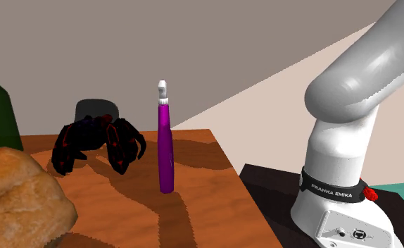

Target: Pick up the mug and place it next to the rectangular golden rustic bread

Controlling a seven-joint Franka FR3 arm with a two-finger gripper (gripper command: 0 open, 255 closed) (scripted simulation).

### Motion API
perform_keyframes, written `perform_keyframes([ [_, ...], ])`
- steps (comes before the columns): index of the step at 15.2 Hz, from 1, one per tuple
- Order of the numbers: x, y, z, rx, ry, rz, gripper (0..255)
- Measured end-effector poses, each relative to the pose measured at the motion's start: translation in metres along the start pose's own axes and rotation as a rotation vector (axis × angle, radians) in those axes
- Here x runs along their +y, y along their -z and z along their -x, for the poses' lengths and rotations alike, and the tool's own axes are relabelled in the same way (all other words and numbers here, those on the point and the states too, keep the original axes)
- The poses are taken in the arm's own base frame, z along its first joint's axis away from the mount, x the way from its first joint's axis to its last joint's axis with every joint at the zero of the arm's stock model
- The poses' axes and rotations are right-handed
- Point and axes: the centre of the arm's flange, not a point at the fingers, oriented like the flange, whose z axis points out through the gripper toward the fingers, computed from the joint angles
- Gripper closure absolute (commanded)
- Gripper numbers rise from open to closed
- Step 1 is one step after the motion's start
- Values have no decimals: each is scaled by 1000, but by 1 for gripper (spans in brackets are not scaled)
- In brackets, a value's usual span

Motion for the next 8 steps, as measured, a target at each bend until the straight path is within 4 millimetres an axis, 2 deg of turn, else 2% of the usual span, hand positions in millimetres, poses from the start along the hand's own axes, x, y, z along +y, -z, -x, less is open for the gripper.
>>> perform_keyframes([
  [8, -39, -11, 11, 0, 0, 0, 255],
])
